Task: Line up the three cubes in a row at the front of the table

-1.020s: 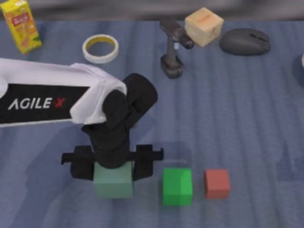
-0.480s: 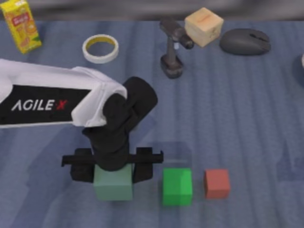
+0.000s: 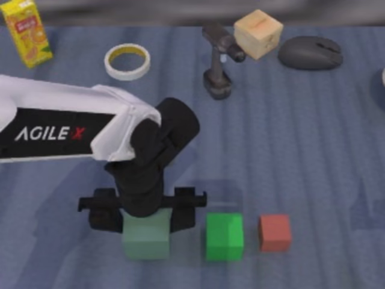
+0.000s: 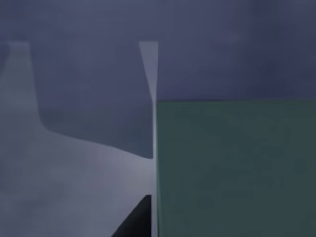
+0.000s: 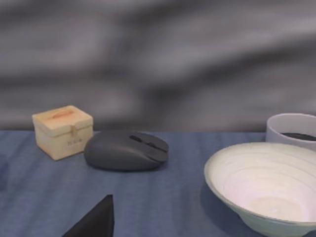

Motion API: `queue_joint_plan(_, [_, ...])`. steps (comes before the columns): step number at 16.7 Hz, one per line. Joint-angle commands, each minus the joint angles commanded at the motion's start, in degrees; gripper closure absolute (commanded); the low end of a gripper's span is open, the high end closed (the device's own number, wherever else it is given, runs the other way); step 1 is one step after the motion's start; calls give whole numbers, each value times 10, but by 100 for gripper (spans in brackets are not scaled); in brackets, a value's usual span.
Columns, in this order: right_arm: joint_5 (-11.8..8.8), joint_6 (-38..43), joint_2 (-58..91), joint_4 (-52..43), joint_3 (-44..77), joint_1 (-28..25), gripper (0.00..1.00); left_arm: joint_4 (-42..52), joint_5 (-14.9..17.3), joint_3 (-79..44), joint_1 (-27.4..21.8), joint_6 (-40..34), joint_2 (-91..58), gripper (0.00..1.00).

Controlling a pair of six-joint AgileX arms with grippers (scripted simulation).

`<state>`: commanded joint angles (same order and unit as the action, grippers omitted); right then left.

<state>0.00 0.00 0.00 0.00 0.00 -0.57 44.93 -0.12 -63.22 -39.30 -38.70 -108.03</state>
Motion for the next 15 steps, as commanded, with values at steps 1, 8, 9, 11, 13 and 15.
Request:
queue_joint_plan(1, [0, 0, 0, 0, 0, 0, 0, 0, 0, 0, 0, 0, 0, 2])
queue_joint_plan(8, [0, 0, 0, 0, 0, 0, 0, 0, 0, 0, 0, 0, 0, 0])
queue_joint_plan(9, [0, 0, 0, 0, 0, 0, 0, 0, 0, 0, 0, 0, 0, 0])
queue_joint_plan(11, [0, 0, 0, 0, 0, 0, 0, 2, 0, -2, 1, 0, 1, 0])
queue_joint_plan(13, [0, 0, 0, 0, 0, 0, 0, 24, -1, -17, 1, -1, 9, 0])
queue_joint_plan(15, [0, 0, 0, 0, 0, 0, 0, 69, -1, -42, 5, -3, 24, 0])
